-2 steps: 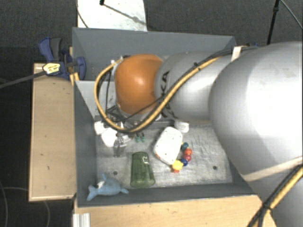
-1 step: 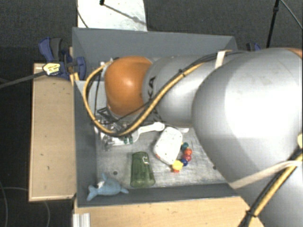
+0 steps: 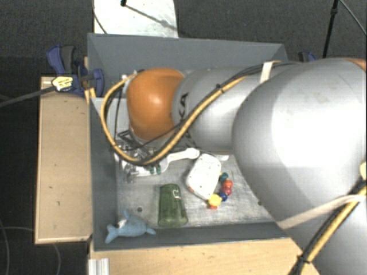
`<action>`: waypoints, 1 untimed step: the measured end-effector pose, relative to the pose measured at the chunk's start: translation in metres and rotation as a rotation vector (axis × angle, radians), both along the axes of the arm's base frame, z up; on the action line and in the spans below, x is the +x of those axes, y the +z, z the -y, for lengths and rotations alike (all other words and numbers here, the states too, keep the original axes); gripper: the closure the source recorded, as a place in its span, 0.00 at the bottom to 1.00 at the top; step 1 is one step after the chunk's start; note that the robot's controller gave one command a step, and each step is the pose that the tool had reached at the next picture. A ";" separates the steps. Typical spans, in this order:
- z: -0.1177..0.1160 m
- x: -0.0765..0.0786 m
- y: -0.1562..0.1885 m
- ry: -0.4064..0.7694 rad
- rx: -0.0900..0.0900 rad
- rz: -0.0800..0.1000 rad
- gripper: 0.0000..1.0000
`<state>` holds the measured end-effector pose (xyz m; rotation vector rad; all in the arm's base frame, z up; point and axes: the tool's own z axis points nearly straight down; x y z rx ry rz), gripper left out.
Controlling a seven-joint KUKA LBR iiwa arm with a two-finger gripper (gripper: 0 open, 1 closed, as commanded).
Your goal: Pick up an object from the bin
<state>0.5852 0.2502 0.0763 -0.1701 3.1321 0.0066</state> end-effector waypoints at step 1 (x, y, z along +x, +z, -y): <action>0.014 -0.005 0.058 -0.001 -0.005 -0.008 1.00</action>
Offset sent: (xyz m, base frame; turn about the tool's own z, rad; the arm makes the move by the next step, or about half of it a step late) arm 0.0002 -0.0127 0.1246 -0.0086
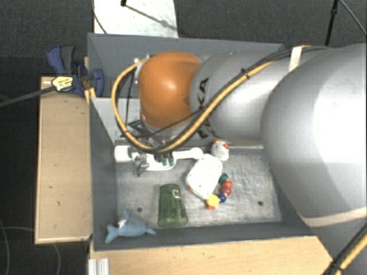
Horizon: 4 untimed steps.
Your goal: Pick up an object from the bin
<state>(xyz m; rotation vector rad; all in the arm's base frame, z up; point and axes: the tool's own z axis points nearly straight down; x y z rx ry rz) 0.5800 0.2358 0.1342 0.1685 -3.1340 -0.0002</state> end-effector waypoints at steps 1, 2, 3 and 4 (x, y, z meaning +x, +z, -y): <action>-0.001 0.005 0.065 0.003 0.001 0.005 1.00; 0.003 -0.018 0.077 0.001 0.002 0.006 1.00; 0.006 -0.023 0.130 0.011 -0.001 0.001 1.00; 0.026 -0.032 -0.045 0.045 0.004 0.010 1.00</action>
Offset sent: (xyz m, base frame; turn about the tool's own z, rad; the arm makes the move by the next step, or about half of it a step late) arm -0.0259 -0.0052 0.0774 0.0037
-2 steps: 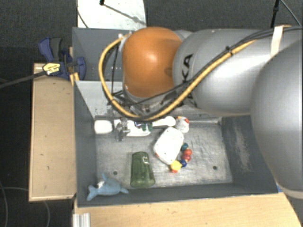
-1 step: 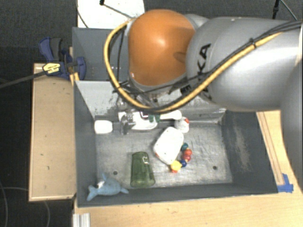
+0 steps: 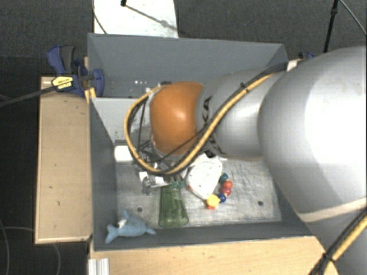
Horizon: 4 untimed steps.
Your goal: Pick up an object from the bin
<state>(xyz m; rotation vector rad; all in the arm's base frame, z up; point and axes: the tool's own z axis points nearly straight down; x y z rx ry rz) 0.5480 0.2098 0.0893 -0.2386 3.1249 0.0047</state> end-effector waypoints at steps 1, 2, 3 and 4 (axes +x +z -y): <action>0.003 -0.003 -0.016 0.003 -0.001 -0.004 1.00; 0.005 -0.001 0.021 -0.008 -0.004 -0.012 1.00; 0.007 0.000 0.042 -0.012 -0.001 -0.003 1.00; -0.037 -0.012 0.041 0.290 -0.002 -0.003 1.00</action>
Offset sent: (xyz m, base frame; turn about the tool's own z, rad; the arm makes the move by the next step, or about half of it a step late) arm 0.0033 -0.0071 0.0548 0.0168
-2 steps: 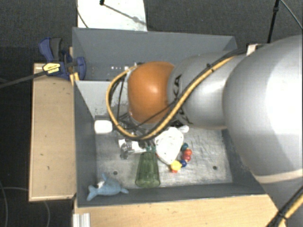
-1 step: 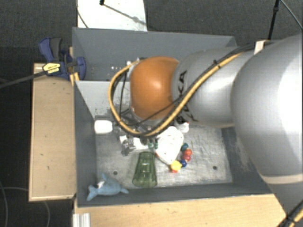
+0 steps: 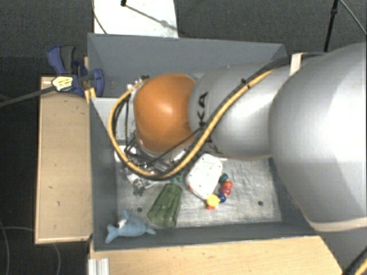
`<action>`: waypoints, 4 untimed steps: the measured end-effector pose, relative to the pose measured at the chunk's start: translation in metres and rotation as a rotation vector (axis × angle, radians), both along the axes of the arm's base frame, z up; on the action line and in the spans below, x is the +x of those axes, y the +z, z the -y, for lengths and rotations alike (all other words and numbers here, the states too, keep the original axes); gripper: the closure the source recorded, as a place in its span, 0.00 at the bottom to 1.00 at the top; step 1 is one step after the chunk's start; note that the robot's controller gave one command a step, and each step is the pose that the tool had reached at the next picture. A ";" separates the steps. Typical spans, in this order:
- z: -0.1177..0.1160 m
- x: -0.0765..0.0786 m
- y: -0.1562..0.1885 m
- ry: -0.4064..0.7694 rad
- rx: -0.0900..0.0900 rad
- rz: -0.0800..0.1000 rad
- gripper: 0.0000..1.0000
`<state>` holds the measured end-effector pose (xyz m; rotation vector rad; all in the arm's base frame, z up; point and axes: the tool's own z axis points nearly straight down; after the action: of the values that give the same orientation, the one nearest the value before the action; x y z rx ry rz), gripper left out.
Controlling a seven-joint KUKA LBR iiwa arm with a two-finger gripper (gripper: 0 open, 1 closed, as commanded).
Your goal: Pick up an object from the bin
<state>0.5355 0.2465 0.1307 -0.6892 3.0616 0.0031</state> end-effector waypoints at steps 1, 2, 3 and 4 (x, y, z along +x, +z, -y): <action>0.000 0.000 0.000 0.000 0.000 0.000 1.00; 0.042 -0.010 0.102 0.514 -0.001 0.002 1.00; 0.042 -0.010 0.102 0.513 -0.001 0.001 1.00; 0.042 -0.010 0.102 0.514 -0.001 0.001 1.00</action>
Offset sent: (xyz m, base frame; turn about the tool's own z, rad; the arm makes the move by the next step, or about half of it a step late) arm -0.0107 -0.0421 0.1019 -0.5171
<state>0.5255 0.2049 0.2327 -1.4450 2.7858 0.0022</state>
